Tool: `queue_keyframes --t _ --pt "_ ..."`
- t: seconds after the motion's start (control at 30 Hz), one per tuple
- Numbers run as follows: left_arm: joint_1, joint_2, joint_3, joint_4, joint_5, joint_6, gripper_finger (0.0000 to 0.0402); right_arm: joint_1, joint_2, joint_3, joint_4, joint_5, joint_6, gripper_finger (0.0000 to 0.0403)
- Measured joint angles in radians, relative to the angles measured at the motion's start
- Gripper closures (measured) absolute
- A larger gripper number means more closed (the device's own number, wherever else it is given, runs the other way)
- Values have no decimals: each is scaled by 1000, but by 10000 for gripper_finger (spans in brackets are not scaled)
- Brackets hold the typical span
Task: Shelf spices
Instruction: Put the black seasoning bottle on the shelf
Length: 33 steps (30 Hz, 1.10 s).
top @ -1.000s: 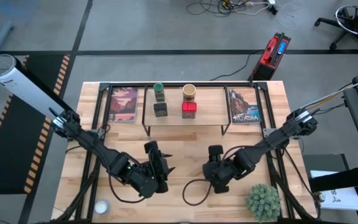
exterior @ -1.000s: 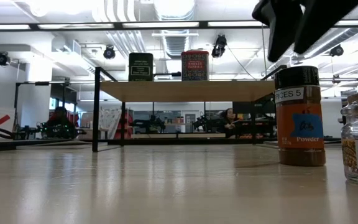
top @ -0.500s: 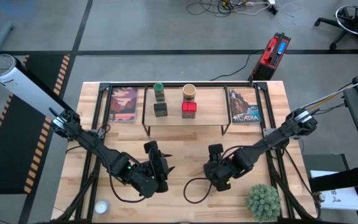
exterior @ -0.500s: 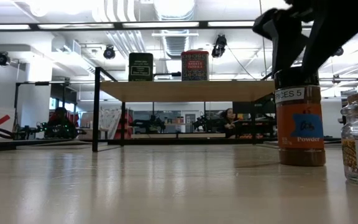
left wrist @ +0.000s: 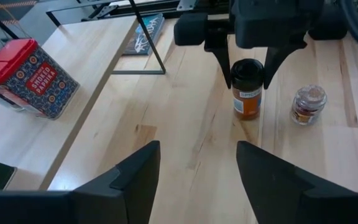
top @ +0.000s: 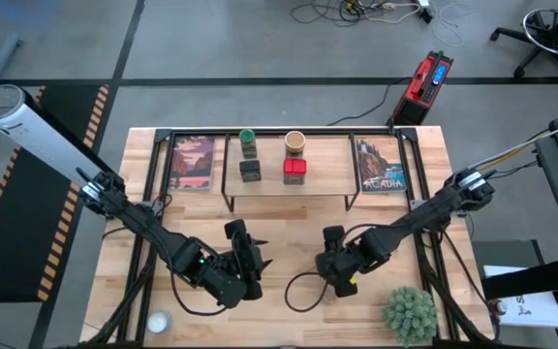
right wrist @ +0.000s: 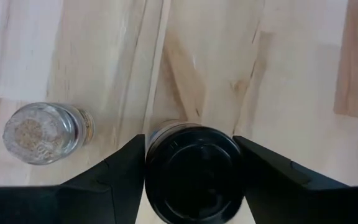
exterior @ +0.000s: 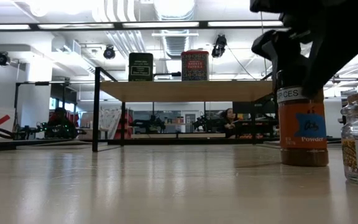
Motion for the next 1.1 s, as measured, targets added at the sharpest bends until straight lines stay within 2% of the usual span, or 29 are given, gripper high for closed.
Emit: queue_keyframes --t 0.37,0.57,1.1 --pt "0 0 0 0 0 0 194 -28 -1 -59 62 -34 13 191" --pt "0 0 1 0 0 0 192 -39 -2 -65 70 -48 15 207" --pt "0 1 1 0 0 0 201 -41 2 -14 28 -55 -11 213"
